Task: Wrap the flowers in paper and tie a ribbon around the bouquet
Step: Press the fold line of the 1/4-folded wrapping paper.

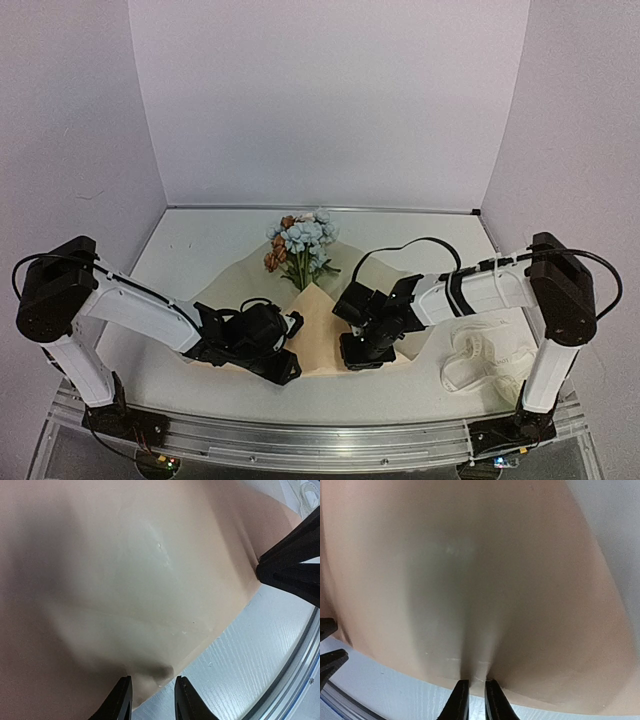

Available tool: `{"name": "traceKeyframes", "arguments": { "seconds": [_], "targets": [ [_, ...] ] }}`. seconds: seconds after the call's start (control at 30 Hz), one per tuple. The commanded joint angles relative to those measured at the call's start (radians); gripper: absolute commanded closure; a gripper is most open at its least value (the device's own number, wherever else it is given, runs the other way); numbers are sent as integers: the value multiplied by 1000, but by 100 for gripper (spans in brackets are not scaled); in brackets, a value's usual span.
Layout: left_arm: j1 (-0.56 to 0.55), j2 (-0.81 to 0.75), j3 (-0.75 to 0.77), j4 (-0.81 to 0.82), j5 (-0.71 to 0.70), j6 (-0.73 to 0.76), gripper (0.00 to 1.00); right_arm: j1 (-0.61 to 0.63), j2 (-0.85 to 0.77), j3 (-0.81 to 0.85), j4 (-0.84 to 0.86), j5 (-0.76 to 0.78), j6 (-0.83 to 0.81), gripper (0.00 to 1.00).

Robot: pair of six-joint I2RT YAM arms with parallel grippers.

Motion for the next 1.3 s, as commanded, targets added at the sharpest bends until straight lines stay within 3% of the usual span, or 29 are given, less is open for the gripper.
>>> {"name": "traceKeyframes", "arguments": {
  "seconds": [0.0,0.53,1.27],
  "targets": [
    [6,14,-19,-94,-10,-3,69,1,12,-37,6,51,17,89],
    [6,-73,-121,-164,-75,-121,69,-3,1,-110,12,95,102,91],
    [93,-175,-283,-435,-146,-593,69,-31,1,-178,100,54,144,91]
  ]
}}
